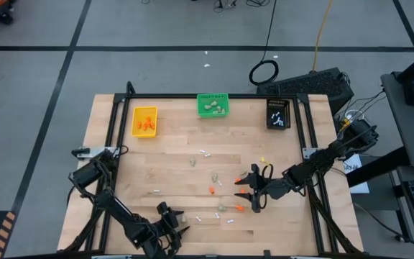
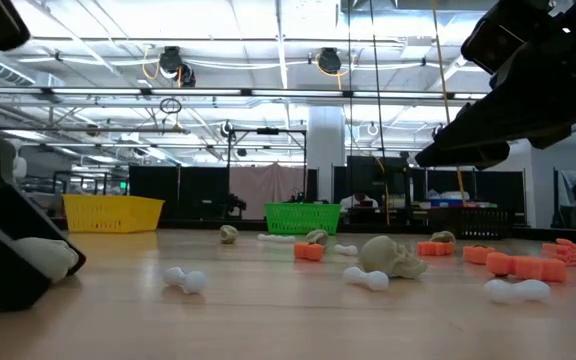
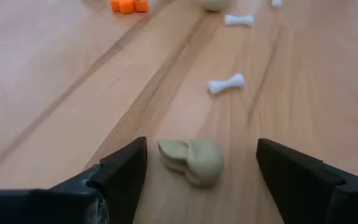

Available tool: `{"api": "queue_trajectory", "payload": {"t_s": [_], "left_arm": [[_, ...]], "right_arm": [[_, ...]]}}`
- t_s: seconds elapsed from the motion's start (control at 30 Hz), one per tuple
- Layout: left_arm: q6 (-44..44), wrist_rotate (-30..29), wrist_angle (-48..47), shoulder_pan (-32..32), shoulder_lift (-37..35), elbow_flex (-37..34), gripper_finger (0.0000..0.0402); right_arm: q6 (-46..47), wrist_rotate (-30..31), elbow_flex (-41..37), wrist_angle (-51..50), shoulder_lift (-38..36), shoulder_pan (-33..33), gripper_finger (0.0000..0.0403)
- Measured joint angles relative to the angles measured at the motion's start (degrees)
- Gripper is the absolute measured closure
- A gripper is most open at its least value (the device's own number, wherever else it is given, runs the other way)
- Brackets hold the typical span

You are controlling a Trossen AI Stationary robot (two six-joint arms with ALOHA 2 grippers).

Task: Sort Halloween decoration
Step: Put the gray skull toy into the green bin

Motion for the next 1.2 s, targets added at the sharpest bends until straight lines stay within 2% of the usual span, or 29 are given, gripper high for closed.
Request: {"api": "queue_trajectory", "payload": {"t_s": [0.17, 0.27, 0.63, 0.77, 1.2], "left_arm": [[-1.68, -0.95, 0.04, 0.23, 0.84, 0.11, 0.0101], [-1.56, -0.94, -0.32, 0.25, 0.91, 0.11, 0.0117], [-1.99, -0.81, -1.81, 0.26, 1.06, 0.0, 0.0268], [-1.88, -0.35, -2.66, 0.28, 1.06, 0.05, 0.0307], [1.33, -1.71, -3.51, -0.34, 0.23, -0.12, 0.0317]], "right_arm": [[0.0, 0.0, 0.0, 0.03, 0.0, 0.0, 0.0206], [0.0, 0.0, 0.0, 0.04, 0.0, 0.0, 0.0206], [0.0, 0.0, 0.0, 0.02, 0.0, 0.0, 0.0206], [-0.03, 0.0, 0.0, -0.01, 0.0, 0.0, 0.0206], [-0.06, 0.0, 0.0, -0.01, 0.0, 0.0, 0.0206]]}}
